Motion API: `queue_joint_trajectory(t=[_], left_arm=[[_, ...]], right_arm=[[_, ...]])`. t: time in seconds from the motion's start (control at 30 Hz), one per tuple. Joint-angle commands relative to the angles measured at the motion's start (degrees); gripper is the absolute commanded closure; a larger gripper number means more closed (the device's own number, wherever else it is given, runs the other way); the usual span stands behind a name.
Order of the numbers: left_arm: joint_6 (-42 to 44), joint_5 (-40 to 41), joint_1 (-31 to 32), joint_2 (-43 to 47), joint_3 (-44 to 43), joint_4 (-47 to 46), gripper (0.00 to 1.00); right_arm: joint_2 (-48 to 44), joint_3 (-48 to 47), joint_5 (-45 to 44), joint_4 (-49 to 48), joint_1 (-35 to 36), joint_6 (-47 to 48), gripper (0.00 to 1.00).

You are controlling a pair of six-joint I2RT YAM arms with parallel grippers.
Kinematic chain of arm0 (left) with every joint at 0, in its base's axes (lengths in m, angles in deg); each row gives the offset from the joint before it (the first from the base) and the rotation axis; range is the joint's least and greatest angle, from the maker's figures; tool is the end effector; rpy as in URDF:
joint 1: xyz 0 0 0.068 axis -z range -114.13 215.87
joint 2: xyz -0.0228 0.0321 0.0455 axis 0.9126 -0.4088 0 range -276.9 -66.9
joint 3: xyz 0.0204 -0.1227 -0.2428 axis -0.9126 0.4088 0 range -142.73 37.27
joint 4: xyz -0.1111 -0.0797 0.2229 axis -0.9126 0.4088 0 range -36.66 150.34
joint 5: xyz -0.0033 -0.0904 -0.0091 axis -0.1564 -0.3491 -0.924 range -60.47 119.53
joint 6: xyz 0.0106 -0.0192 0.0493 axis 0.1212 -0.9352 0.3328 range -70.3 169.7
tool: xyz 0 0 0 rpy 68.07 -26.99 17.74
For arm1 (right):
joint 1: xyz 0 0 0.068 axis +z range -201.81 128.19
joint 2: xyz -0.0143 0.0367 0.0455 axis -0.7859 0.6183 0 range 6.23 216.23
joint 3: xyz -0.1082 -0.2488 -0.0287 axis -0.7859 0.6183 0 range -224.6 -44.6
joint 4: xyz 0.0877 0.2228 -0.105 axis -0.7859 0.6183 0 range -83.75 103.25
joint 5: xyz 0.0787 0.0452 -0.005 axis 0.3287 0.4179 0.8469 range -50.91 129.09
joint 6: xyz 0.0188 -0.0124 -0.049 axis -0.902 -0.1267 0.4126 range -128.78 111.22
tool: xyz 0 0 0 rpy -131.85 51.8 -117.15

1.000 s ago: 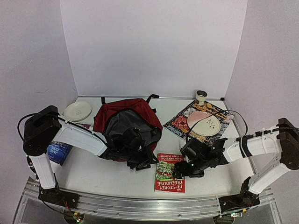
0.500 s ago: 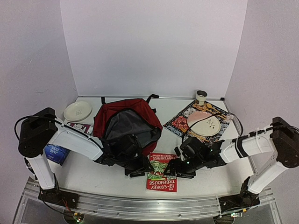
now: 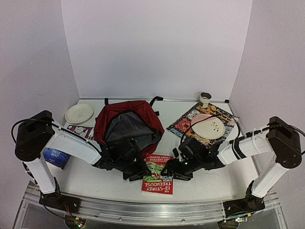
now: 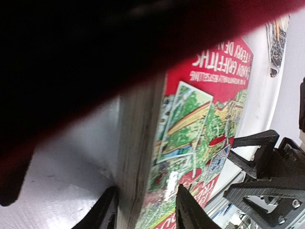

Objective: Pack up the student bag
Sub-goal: Pick up the book from the center of the board.

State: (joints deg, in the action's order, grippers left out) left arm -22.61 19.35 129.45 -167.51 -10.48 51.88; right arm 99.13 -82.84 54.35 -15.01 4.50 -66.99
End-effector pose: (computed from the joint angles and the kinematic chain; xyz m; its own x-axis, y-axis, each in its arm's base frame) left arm 0.1423 -0.3005 0.1286 -0.9922 -0.1104 -0.0580 -0.0485 0.7698 -0.6364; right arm 0.1666 0.2668 0.1525 -0.9467 0.0583 -0.3167 -0.2275 0.5750 0.7859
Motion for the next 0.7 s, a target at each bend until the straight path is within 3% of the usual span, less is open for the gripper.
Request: queue_joint_trajectory(t=[0.0, 0.3, 0.67], left_arm=[[-1.16, 2.0, -0.45, 0.68, 1.45, 1.11, 0.6], [-1.56, 0.57, -0.47, 0.32, -0.74, 0.76, 0.76], [-3.01, 0.07, -0.48, -1.0, -0.08, -0.99, 0.8]], right_arm=[[-1.22, 2.44, 1.63, -6.01, 0.27, -2.91, 0.26], [-3.0, 3.95, 4.57, -15.3, 0.27, -2.88, 0.3], [-7.64, 4.05, 8.58, -29.36, -0.12, -3.42, 0.4]])
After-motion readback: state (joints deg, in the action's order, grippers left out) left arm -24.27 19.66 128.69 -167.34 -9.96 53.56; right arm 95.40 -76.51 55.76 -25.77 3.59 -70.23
